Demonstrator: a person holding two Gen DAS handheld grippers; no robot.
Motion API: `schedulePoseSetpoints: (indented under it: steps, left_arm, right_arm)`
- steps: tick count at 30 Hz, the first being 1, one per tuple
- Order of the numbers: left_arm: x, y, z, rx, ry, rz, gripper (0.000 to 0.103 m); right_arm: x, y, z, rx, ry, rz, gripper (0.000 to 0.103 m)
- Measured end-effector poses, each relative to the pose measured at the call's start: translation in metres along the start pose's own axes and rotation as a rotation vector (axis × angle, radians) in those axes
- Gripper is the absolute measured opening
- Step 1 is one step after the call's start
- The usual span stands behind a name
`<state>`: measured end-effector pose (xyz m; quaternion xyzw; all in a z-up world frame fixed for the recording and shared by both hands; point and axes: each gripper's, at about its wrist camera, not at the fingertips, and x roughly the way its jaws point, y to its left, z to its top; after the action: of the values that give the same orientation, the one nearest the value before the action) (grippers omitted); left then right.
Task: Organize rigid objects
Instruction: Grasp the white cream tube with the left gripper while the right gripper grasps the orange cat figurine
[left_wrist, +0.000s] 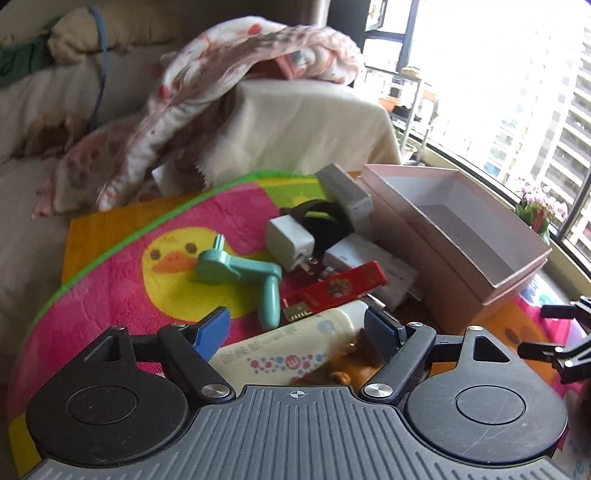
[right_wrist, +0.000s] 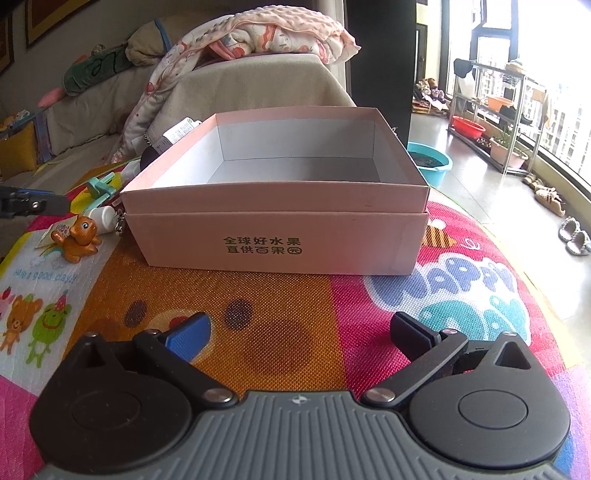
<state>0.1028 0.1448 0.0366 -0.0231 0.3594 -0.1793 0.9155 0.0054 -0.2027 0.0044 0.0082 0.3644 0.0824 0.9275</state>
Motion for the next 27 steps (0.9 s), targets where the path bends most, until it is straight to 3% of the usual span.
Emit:
schedulePoseSetpoints:
  steps: [3, 5, 8, 10, 12, 15, 19, 23, 25, 27]
  left_arm:
    - [0.005, 0.012, -0.007, -0.095, 0.039, -0.122, 0.084]
    - [0.0, 0.002, -0.015, -0.066, 0.068, -0.168, 0.083]
    - [-0.008, -0.028, -0.035, 0.057, 0.134, -0.186, 0.083]
    - [-0.018, -0.053, -0.05, 0.151, 0.133, -0.156, 0.082]
    - [-0.025, -0.065, -0.055, 0.156, 0.121, -0.132, 0.082]
    - [-0.028, -0.063, -0.047, 0.075, 0.059, -0.162, 0.081]
    - [-0.021, -0.049, -0.035, -0.036, 0.026, -0.132, 0.08]
    - [-0.023, -0.026, -0.031, -0.232, -0.035, -0.172, 0.071]
    - [-0.025, -0.02, -0.028, -0.294, -0.061, -0.122, 0.07]
    - [-0.023, -0.021, -0.026, -0.28, -0.046, -0.012, 0.068]
  right_arm:
    - [0.0, 0.001, 0.0, -0.011, 0.005, 0.0, 0.103]
    - [0.0, 0.002, 0.0, -0.023, 0.009, -0.003, 0.103]
    - [0.001, 0.006, 0.001, -0.049, 0.015, 0.0, 0.103]
    - [0.001, 0.009, 0.001, -0.064, 0.016, 0.006, 0.103]
    - [0.001, 0.011, 0.001, -0.077, 0.016, 0.013, 0.103]
    - [0.001, 0.012, 0.001, -0.083, 0.017, 0.014, 0.103]
    - [0.001, 0.011, 0.001, -0.079, 0.016, 0.018, 0.103]
    - [-0.001, 0.01, 0.0, -0.081, 0.016, 0.032, 0.103]
    - [-0.001, 0.011, -0.001, -0.092, 0.018, 0.045, 0.103]
    - [-0.002, 0.014, -0.002, -0.109, 0.019, 0.049, 0.103]
